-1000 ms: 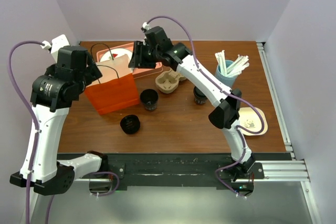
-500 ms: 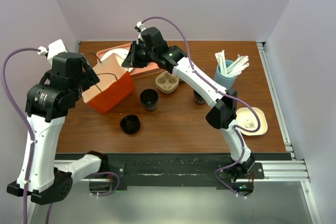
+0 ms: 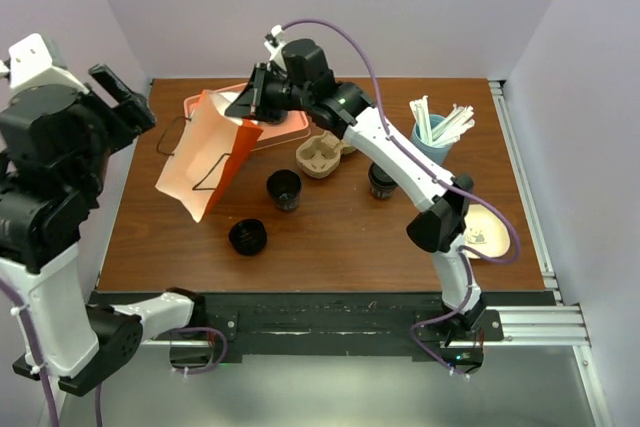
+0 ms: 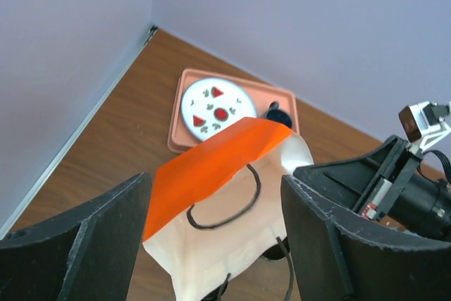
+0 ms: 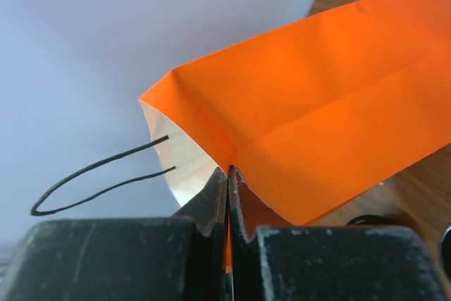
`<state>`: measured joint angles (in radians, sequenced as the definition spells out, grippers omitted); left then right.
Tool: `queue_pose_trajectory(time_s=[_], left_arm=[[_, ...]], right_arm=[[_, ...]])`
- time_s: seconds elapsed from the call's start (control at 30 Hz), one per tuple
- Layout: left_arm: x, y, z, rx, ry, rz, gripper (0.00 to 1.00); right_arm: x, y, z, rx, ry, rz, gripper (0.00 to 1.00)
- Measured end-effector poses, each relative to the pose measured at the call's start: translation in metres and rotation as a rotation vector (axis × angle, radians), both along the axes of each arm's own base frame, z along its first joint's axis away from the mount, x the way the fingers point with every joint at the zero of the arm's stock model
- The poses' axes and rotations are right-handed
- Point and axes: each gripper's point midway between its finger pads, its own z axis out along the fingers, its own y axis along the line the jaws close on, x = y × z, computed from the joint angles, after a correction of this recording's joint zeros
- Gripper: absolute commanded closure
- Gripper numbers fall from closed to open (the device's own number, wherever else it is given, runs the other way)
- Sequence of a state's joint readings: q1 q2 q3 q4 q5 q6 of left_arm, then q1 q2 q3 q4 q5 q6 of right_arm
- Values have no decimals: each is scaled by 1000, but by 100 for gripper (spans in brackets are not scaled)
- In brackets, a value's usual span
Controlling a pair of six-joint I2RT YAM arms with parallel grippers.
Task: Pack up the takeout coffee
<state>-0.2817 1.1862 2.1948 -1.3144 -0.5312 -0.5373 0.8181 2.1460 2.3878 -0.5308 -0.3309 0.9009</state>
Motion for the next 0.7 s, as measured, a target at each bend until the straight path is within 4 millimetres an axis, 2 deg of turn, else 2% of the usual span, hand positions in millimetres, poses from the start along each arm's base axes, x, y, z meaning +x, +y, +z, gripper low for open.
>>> queue_pose_trajectory(time_s=[0.1, 0.2, 0.27, 0.43, 0.53, 0.63, 0.7], left_arm=[[-11, 4, 20, 2, -69, -6, 21], [-18, 7, 30, 6, -111, -9, 21], [-21, 8, 33, 10, -122, -12, 21], [-17, 2, 28, 23, -107, -45, 21], [-9, -6, 22, 28, -81, -82, 21], [-2, -16, 15, 23, -52, -128, 22], [2, -23, 10, 18, -32, -157, 22]], right_arm=[[-14, -11, 35, 50, -20, 9, 100], [-32, -26, 69, 98, -39, 27, 100], [-46, -39, 90, 124, -47, 44, 100], [-80, -77, 124, 131, -58, 58, 100], [-102, -103, 129, 98, -60, 54, 100], [-126, -134, 116, 26, -35, 43, 100], [-141, -154, 95, -30, -10, 37, 100]])
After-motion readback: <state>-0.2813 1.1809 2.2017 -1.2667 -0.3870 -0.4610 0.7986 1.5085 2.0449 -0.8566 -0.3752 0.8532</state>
